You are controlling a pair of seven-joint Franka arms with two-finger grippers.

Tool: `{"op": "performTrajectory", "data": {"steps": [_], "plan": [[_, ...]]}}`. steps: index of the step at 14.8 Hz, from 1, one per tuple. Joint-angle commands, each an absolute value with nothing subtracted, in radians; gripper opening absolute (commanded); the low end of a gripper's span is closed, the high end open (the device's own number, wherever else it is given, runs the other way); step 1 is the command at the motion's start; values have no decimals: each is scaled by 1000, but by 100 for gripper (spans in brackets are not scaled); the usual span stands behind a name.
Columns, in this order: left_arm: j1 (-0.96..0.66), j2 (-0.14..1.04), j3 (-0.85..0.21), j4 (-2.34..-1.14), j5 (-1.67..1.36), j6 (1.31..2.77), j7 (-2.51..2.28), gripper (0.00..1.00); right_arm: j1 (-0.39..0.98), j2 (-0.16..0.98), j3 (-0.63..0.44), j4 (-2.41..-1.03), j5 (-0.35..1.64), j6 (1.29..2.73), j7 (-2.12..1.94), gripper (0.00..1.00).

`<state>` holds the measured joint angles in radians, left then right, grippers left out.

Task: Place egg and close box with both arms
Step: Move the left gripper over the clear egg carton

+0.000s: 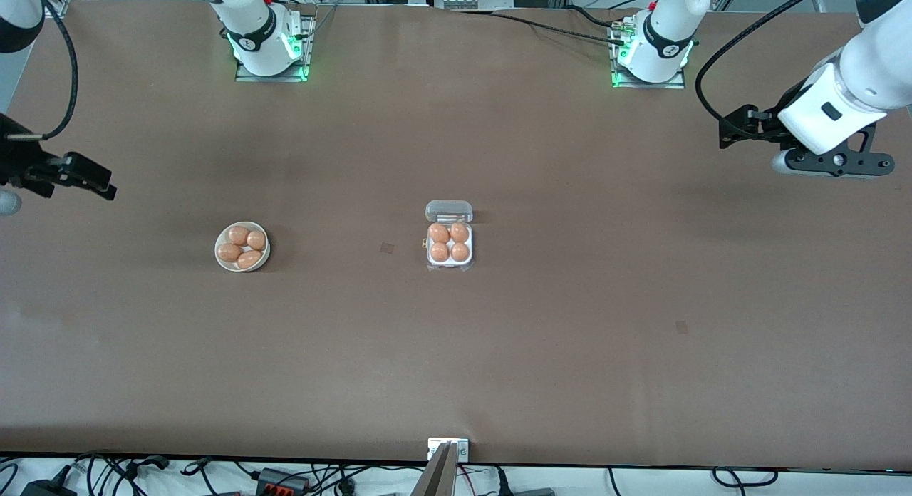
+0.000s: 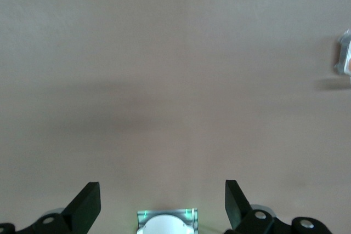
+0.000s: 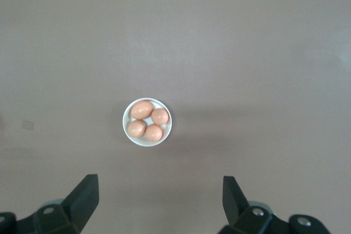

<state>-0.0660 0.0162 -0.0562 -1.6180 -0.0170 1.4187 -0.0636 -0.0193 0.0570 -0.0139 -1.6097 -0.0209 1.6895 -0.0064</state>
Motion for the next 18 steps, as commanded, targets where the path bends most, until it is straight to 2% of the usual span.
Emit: {"op": "performTrajectory", "data": {"steps": [1,2,3,4,5,6,7,11,18], "plan": [[-78,52,-57,-1574,-12,1359,-31,96,-34,-15,-2,-1689,-32,1720,-26,100],[-80,60,-57,-1562,-14,1355,-28,68,-34,-15,-2,-1689,-32,1720,-26,100],[-83,66,-58,-1559,-21,1351,-15,48,-34,-15,-2,-1690,-32,1724,-26,100],[-86,69,-57,-1557,-62,1351,0,37,-34,-14,-2,-1690,-32,1727,-26,100],[-92,69,-57,-1559,-84,1350,2,18,-34,-12,-2,-1690,-32,1729,-26,100],[-107,69,-58,-1568,-93,1327,2,5,-34,-12,-2,-1690,-32,1726,-26,100],[-138,74,-58,-1572,-97,1322,-11,2,-34,-12,-2,-1690,-32,1723,-26,100],[-316,156,-57,-1577,-98,1399,-107,1,-31,-6,2,-1681,-31,1710,-23,100],[-635,334,-57,-1601,-91,1693,-463,1,-31,-11,3,-1675,-29,1671,-25,100]]}}
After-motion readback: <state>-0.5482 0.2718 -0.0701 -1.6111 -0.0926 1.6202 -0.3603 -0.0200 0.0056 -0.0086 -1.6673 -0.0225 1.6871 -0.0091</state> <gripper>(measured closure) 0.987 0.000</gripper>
